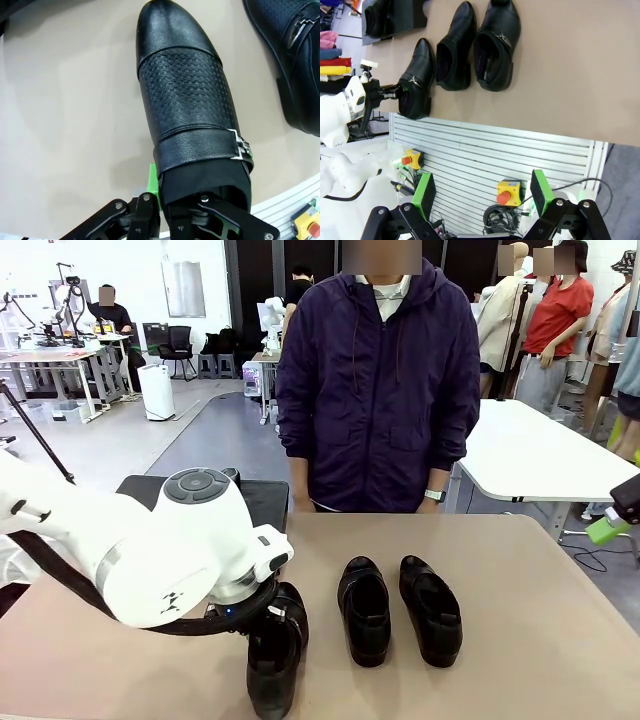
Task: Organize the shoes by placing them on the stand.
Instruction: Place the Shoe from the middle of the table onto the Shoes Stand.
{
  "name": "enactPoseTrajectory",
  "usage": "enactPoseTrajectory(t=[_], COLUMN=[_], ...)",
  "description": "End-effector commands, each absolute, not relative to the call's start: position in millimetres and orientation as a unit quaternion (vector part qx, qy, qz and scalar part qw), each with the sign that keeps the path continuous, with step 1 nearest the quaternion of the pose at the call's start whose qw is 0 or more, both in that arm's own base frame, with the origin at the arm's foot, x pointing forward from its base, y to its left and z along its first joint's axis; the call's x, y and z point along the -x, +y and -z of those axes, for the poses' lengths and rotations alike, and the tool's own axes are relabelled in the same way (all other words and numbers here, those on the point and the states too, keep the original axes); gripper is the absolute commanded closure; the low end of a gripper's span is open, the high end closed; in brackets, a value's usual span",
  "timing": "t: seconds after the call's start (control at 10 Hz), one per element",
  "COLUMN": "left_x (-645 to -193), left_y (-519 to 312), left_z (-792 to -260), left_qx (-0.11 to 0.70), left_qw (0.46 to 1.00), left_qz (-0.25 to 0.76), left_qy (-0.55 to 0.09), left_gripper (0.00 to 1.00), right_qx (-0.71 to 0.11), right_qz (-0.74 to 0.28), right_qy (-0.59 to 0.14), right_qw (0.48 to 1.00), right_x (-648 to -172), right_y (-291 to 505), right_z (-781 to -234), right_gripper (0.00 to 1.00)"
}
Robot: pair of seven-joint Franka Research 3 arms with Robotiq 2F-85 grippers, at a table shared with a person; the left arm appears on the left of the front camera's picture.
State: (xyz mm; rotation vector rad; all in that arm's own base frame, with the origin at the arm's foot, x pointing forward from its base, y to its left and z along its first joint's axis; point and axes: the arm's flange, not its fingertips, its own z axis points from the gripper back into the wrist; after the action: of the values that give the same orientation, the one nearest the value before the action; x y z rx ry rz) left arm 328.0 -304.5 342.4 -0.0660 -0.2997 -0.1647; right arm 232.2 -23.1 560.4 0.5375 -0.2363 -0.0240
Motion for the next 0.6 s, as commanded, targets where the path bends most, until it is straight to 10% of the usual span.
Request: enactPoseTrajectory(t=[0.0, 0.5], left_x=[-332, -309], left_y=[-310, -271], left_z=[-349, -453], left_qx=[0.043, 0.144], left_qw=[0.983, 0.95], left_qz=[0.083, 0.2], left_qy=[-0.158, -0.192], left_gripper=[1.0, 1.0], right_qx=[-0.271, -0.271], right_qz=[0.003, 0.003], right_qy=[-0.122, -0.122], right_qw=[0.955, 0.955], right_x=[-233, -233], right_y=[-24, -24], right_z=[-562, -562], right_gripper=[0.0, 0.0])
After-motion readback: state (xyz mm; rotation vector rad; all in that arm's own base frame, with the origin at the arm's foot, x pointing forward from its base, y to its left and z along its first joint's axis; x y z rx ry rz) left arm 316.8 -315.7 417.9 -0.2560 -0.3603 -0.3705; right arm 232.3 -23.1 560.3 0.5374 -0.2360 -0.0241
